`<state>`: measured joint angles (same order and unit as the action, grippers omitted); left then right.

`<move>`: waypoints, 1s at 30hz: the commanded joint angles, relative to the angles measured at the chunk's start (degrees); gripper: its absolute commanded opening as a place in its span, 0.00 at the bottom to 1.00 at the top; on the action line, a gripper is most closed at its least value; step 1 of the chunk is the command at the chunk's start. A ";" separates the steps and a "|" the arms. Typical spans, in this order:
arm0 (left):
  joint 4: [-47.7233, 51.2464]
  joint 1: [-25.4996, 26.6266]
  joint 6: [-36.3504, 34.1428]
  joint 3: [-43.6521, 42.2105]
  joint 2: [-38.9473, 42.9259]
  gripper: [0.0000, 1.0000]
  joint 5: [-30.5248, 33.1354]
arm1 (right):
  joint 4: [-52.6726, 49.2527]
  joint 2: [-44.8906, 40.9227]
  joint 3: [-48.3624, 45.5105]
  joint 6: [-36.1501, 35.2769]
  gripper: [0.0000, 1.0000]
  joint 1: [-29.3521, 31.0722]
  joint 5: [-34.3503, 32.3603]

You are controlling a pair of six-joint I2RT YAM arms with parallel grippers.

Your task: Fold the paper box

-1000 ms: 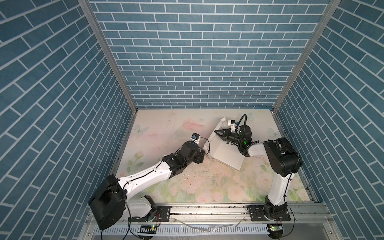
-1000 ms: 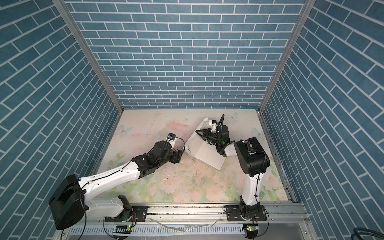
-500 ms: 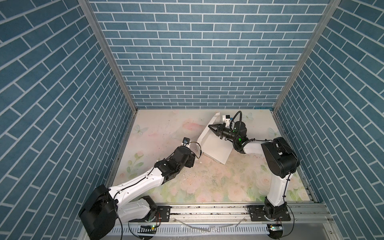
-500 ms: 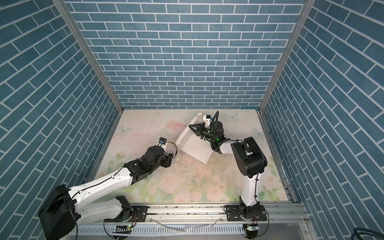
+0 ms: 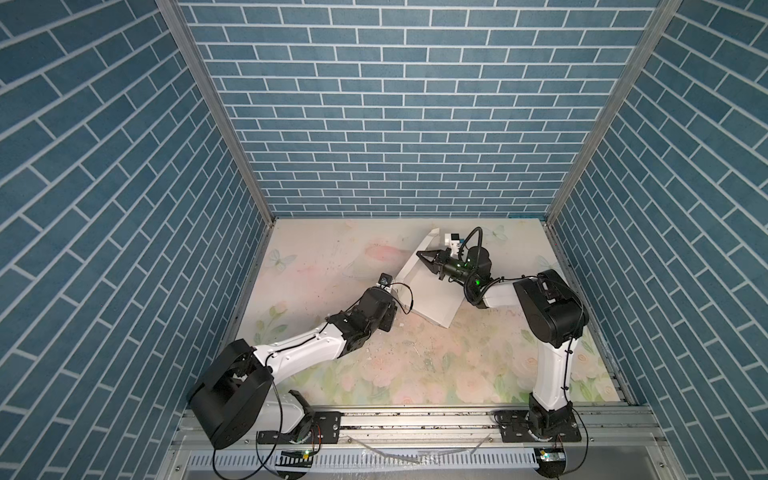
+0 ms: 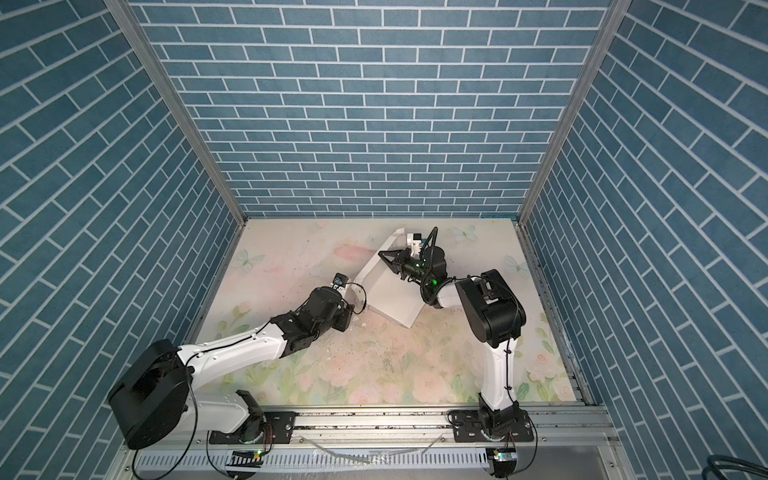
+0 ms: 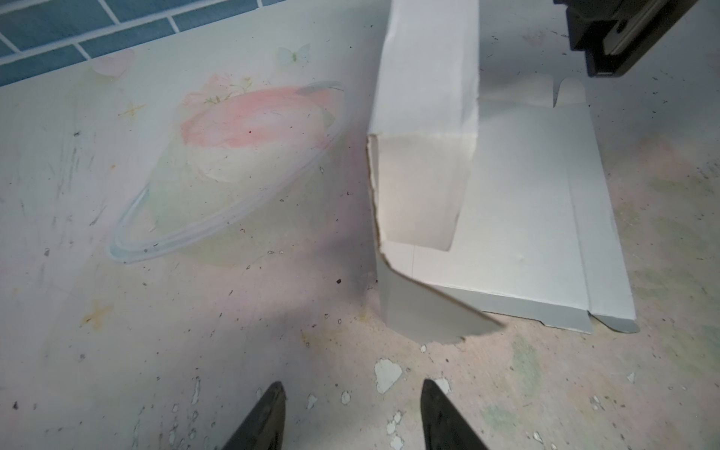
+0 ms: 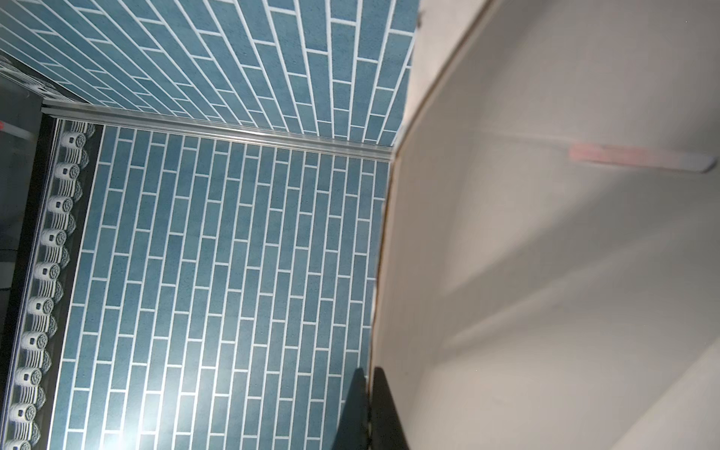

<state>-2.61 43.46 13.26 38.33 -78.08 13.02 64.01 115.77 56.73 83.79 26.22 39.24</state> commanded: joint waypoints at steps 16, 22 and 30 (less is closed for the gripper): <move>-6.20 -0.97 -5.33 2.76 -6.32 0.50 -2.86 | 0.56 -2.12 -0.57 -0.56 0.00 -0.41 0.13; -8.10 -1.45 -6.12 3.16 -7.94 0.47 -4.68 | -0.45 -2.38 -0.43 -0.88 0.00 -0.44 0.22; -9.80 -1.41 -5.89 6.59 -12.20 0.44 -7.85 | -2.00 -3.00 -0.87 -2.05 0.00 -0.47 -0.46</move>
<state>-10.74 42.33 7.90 42.76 -89.41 6.94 61.30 115.07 56.64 83.46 25.91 39.18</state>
